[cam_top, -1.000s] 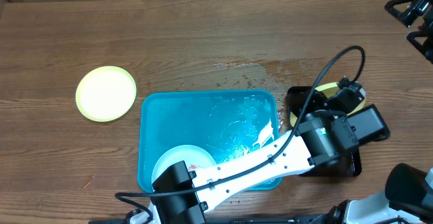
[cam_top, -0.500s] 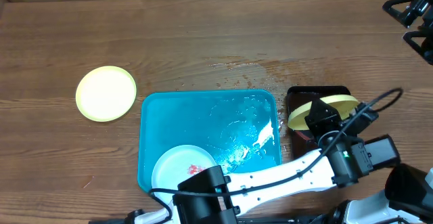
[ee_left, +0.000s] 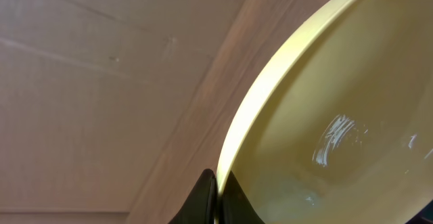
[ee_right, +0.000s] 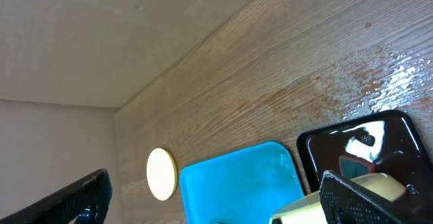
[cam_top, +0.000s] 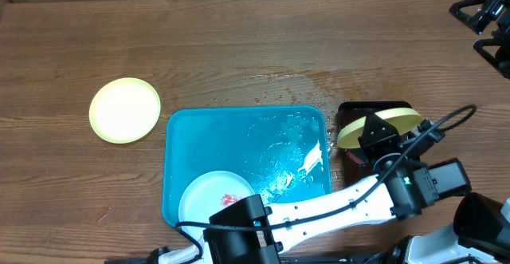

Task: Clean dirty plates on tray and stack at the side
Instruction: 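Lift the cleaned plate with the left gripper and carry it right over the dark tray, then swing the held plate back left across the teal tray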

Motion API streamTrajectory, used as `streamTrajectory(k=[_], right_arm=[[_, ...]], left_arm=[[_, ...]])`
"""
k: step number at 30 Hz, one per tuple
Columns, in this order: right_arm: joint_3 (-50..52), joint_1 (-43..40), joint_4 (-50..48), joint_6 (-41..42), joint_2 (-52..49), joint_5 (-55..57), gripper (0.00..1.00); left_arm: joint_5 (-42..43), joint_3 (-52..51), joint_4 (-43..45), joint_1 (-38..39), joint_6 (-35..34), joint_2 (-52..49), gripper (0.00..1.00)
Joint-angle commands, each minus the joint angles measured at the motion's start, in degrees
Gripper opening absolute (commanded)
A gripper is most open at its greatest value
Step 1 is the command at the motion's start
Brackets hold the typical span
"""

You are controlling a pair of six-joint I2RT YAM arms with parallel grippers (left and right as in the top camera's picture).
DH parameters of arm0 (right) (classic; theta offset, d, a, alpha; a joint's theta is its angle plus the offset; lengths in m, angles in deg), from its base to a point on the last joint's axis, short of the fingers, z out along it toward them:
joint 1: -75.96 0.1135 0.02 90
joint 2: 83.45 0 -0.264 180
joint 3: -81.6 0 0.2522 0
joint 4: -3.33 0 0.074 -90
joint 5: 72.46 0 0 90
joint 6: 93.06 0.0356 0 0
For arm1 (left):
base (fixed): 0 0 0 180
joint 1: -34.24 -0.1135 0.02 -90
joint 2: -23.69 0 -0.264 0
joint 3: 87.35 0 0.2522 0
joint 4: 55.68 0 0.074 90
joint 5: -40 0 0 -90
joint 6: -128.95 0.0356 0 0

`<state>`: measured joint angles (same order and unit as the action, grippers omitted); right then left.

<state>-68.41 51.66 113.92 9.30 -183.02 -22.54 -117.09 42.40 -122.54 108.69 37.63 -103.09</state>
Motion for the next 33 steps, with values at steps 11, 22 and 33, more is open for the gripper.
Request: streamTrajectory(k=[11, 22, 33], right_arm=[[-1.14, -0.20, 0.17, -0.90, 1.84, -0.55, 1.00], [-1.07, -0.15, 0.22, -0.87, 1.84, -0.55, 1.00], [-0.98, 1.49, 0.22, -0.85, 1.84, 5.64, 1.00]], left_arm=[[18.23, 2.80, -5.38, -13.35, -10.62, 8.44, 0.04], [64.81, 2.78, -15.21, -38.51, -14.47, 15.89, 0.04], [78.77, -1.75, -17.81, -64.15, -21.24, 15.98, 0.05]])
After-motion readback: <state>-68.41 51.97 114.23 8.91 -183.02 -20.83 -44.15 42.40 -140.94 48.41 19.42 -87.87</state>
